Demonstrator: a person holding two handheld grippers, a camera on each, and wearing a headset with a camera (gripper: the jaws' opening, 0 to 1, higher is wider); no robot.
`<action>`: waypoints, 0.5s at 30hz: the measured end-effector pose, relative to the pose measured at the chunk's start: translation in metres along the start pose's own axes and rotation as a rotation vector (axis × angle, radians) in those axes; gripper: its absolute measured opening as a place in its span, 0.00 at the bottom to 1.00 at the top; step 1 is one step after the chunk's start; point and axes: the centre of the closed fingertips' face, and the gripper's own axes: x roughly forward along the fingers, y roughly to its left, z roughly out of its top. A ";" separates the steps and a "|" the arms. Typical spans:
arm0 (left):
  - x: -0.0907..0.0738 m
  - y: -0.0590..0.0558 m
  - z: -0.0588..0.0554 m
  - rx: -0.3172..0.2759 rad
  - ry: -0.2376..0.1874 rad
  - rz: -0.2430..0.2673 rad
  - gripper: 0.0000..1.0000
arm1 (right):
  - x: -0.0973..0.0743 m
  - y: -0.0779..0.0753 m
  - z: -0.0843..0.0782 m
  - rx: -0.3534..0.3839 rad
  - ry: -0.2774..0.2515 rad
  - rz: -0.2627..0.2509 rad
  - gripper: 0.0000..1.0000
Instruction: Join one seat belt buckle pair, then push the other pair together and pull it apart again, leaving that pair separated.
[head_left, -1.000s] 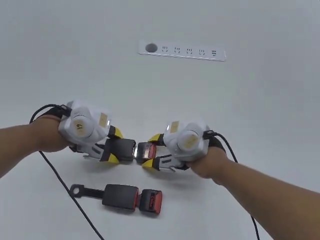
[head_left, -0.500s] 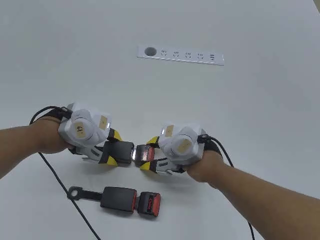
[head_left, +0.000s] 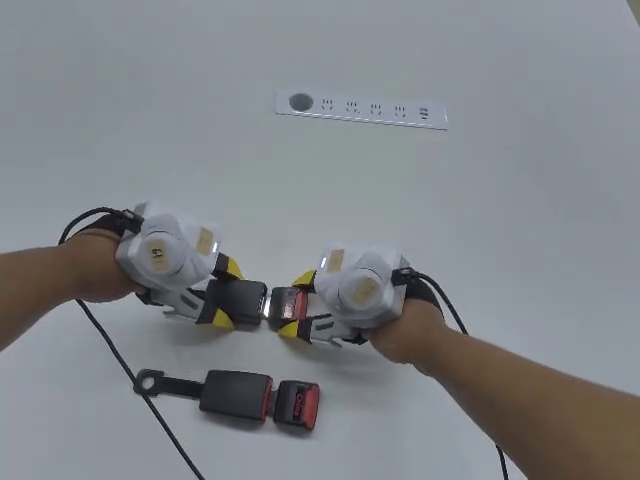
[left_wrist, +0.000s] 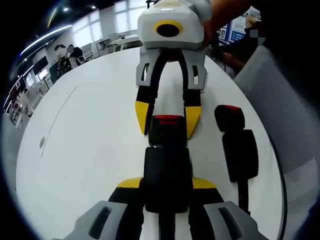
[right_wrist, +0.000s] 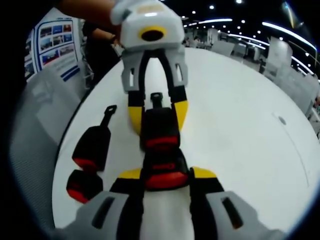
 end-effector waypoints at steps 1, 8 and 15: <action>0.000 0.000 0.000 -0.006 -0.004 0.001 0.35 | 0.000 0.000 0.000 -0.002 -0.004 0.000 0.35; 0.000 0.000 -0.001 -0.015 -0.018 0.000 0.35 | -0.005 -0.001 -0.003 -0.004 -0.019 0.002 0.35; 0.000 0.000 0.000 -0.022 -0.023 0.002 0.35 | -0.017 -0.003 -0.011 0.001 -0.037 0.005 0.35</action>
